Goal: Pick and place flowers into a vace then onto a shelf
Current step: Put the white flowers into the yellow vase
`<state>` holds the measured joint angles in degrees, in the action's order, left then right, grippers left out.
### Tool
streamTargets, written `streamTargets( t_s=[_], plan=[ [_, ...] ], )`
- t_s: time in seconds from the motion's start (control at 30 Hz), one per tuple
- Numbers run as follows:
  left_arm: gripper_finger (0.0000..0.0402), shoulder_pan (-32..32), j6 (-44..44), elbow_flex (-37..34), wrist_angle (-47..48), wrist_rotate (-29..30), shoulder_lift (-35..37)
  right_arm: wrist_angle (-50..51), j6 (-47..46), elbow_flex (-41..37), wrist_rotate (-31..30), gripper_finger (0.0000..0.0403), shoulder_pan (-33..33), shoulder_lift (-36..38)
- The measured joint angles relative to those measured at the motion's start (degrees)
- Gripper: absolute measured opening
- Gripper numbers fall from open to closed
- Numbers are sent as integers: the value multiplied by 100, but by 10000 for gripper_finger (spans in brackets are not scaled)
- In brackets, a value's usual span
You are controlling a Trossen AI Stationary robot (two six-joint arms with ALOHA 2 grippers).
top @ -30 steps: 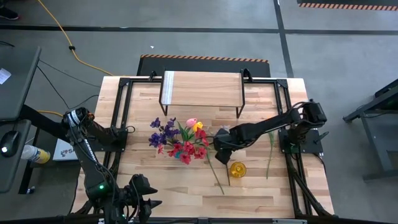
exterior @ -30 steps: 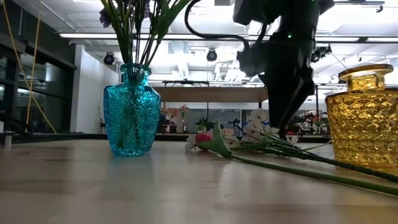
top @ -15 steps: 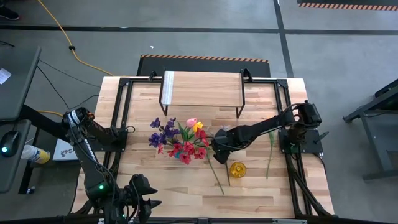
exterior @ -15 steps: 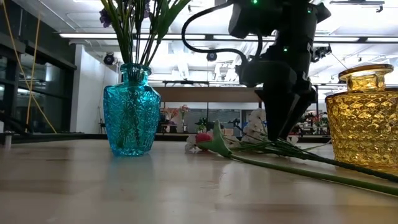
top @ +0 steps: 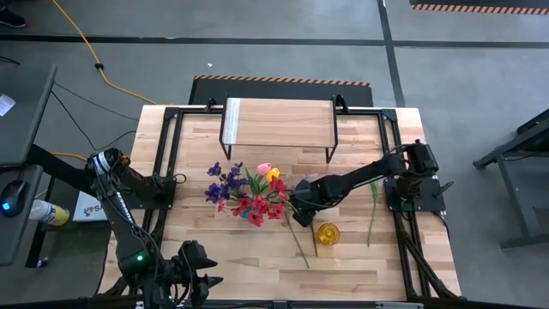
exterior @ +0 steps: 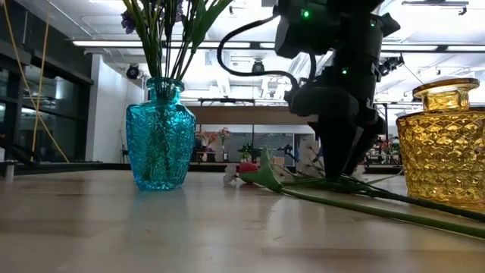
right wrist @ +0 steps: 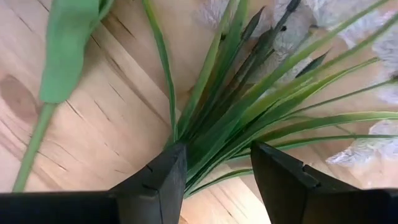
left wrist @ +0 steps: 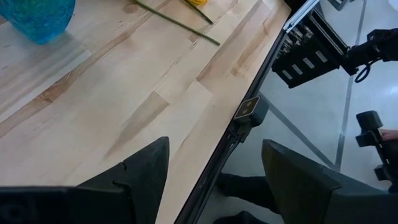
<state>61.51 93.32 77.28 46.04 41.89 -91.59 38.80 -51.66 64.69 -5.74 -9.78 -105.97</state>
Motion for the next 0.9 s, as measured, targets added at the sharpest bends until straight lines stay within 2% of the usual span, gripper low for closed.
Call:
streamTargets(
  t_s=[0.3,0.9],
  plan=[
    [287,0,2,0,-10,12,0,127,-89,0,9,148,0,-81],
    [287,0,2,0,-18,13,0,243,-87,0,9,7,-2,-79]
  ],
)
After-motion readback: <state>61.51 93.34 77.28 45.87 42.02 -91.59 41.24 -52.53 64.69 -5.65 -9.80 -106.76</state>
